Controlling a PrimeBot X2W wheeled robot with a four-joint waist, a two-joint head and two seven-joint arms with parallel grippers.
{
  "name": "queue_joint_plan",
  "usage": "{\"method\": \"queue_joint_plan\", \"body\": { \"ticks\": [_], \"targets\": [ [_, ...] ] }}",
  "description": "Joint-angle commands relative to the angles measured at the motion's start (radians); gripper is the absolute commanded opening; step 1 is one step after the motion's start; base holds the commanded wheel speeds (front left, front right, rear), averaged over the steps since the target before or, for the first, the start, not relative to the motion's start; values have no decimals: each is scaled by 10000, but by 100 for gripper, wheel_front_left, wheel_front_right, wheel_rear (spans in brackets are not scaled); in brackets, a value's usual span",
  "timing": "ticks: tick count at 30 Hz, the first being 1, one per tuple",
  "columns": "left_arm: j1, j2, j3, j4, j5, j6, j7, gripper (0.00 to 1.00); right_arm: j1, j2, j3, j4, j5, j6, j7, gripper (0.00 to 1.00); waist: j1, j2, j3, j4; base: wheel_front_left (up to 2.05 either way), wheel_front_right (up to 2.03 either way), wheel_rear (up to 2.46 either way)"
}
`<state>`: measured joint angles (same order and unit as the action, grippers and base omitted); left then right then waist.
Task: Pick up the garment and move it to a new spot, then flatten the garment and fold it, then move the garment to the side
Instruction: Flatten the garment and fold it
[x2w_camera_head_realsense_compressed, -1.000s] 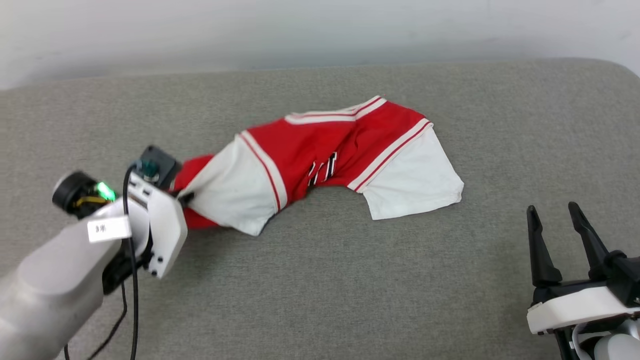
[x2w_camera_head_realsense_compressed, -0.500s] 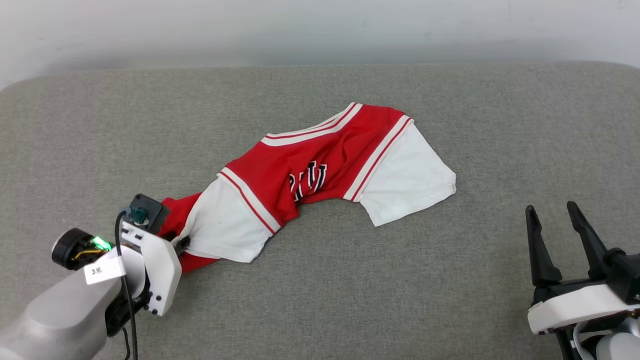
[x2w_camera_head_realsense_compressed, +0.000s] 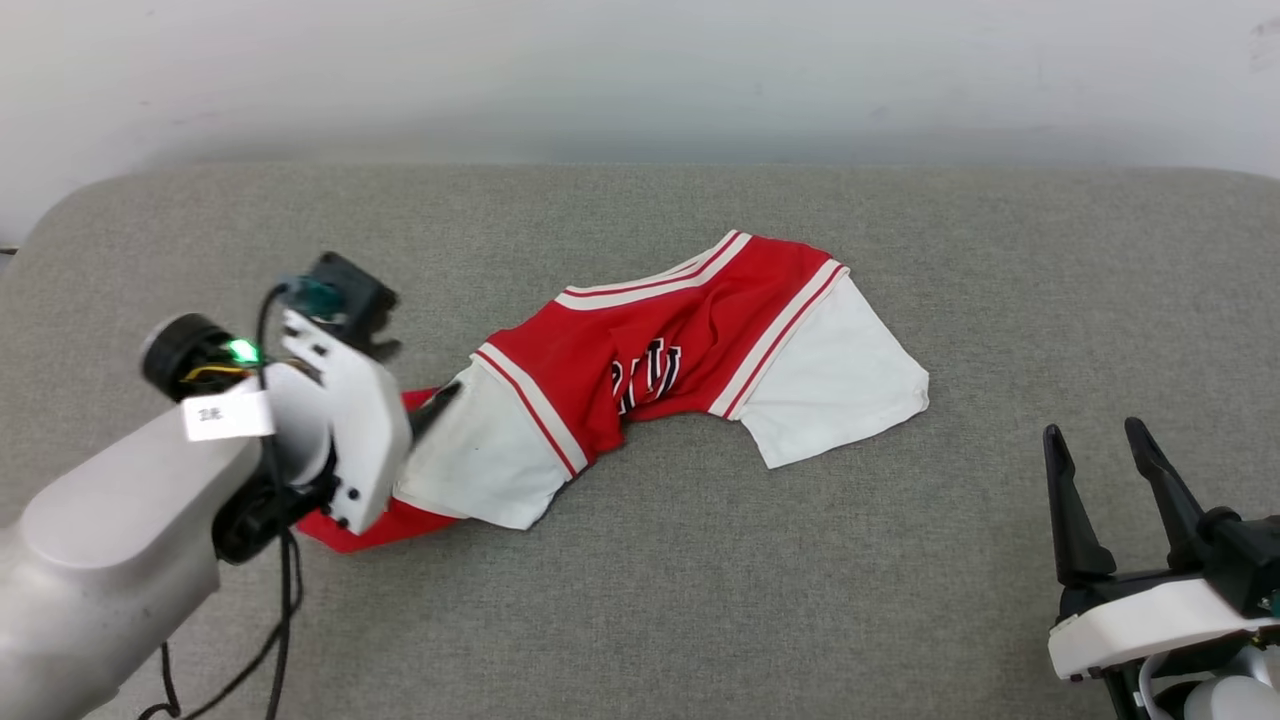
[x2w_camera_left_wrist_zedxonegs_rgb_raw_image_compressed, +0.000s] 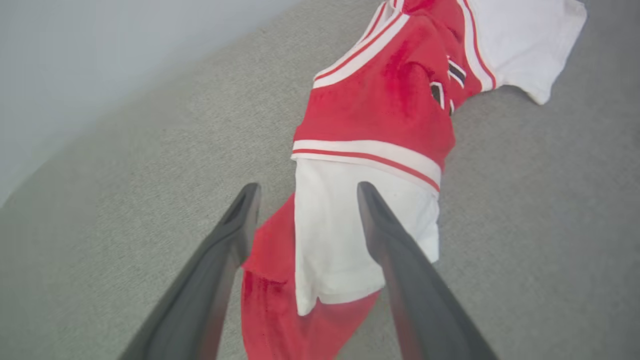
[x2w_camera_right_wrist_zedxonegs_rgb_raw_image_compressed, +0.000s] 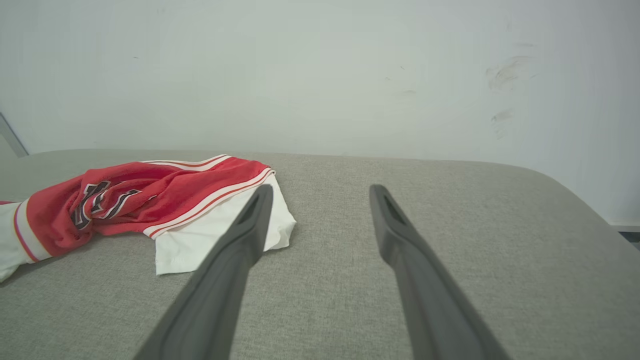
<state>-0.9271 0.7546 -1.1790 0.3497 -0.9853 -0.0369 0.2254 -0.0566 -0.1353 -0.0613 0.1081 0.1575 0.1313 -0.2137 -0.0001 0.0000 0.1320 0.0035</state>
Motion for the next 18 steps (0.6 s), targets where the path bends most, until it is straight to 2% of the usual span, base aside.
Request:
{"method": "queue_joint_plan", "body": {
  "ticks": [1,9,18],
  "targets": [
    [-105,42,-46,-122,-67,-58,178,100,83,49,11,26,58,-11,-21,100,1,0,0,-12,0,0,0],
    [-180,18,-584,-1745,-681,-432,2559,100,-138,13,91,93,131,-9,-123,100,1,0,135,-267,0,0,0],
    [373,-162,-891,-1514,-386,-681,3557,100,-527,1,186,79,179,-11,-251,100,1,0,758,-706,0,0,0]
  ]
}}
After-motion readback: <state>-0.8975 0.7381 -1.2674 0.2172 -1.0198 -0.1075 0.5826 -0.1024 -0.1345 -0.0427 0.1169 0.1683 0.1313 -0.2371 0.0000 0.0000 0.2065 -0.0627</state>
